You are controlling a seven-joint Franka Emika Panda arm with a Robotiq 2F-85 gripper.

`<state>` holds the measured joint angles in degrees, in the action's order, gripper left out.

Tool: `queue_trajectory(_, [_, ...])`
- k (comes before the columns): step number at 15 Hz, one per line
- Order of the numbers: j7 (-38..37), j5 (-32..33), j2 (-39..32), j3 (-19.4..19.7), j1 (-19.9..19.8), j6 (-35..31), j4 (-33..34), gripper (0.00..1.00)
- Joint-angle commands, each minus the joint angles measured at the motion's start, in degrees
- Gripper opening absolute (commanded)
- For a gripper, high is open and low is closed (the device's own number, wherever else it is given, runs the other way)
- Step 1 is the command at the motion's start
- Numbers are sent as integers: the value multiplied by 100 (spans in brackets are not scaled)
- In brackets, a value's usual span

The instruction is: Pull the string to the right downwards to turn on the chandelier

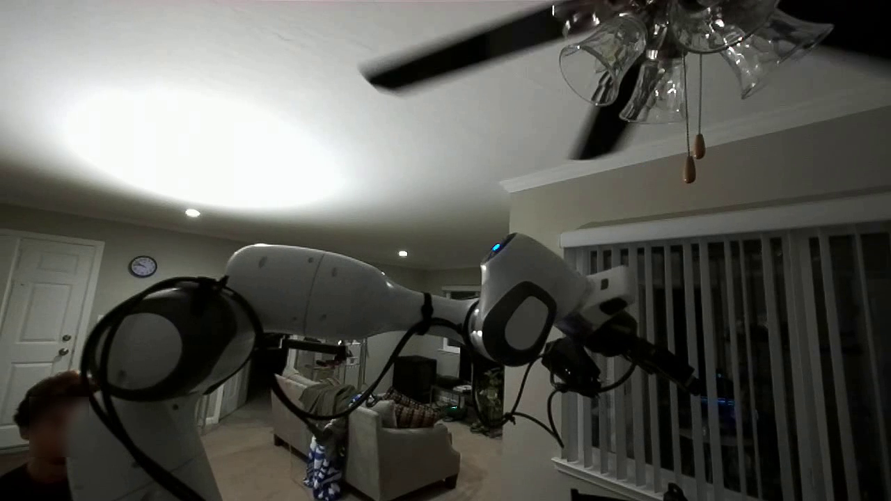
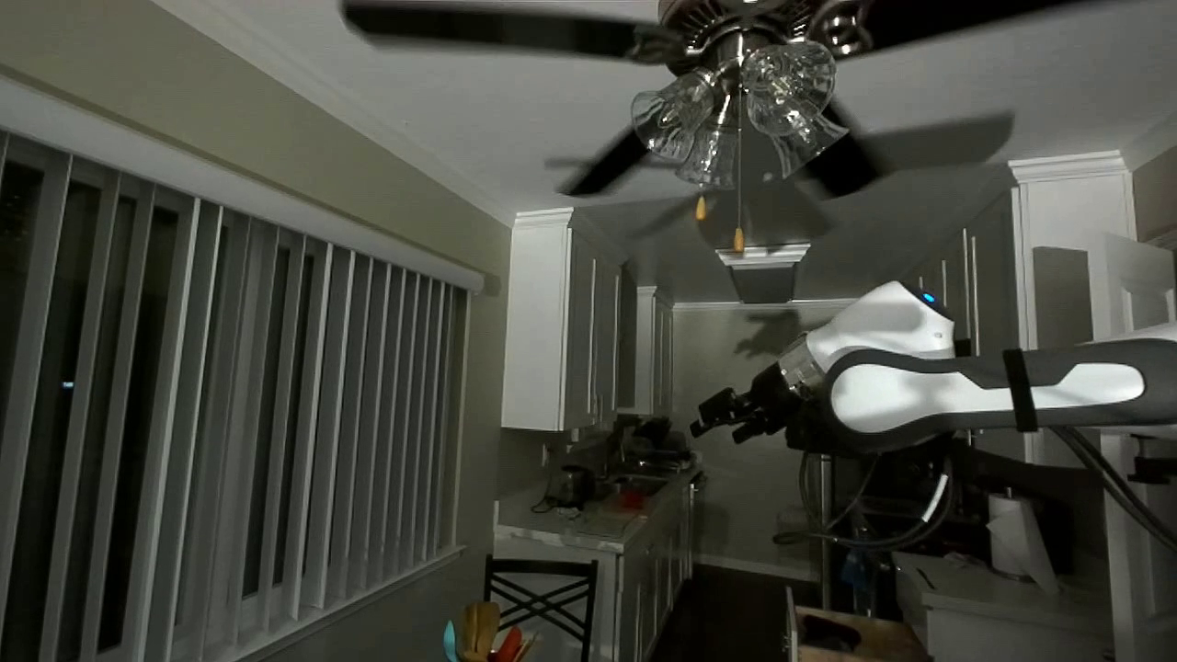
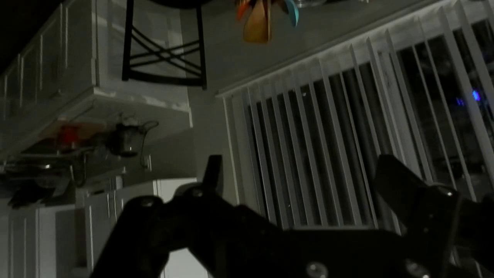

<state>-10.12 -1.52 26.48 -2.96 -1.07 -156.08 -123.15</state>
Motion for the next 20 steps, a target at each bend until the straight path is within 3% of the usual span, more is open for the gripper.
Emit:
queue_trajectory(1, [-290, 144, 346, -258, -289, -1212, -381, 100])
queue_trajectory(4, [-526, 260, 393, -724, -785, -2203, -340, 100])
queue_trajectory(8, [-968, 178, 634, -1736, -2174, -3078, -91, 100])
queue_trajectory(9, [-1032, 108, 735, -1973, -2518, -3035, -38, 100])
queue_trajectory(10, [-738, 89, 537, -1556, -1876, -2919, -79, 100])
queue_trajectory(12, [-882, 89, 675, -1884, -2361, -2926, -10, 100])
queue_trajectory(16, [-957, 68, 704, -2015, -2523, -3012, -27, 100])
queue_trajectory(20, [-1011, 94, 636, -2330, -3317, -3354, 666, 100])
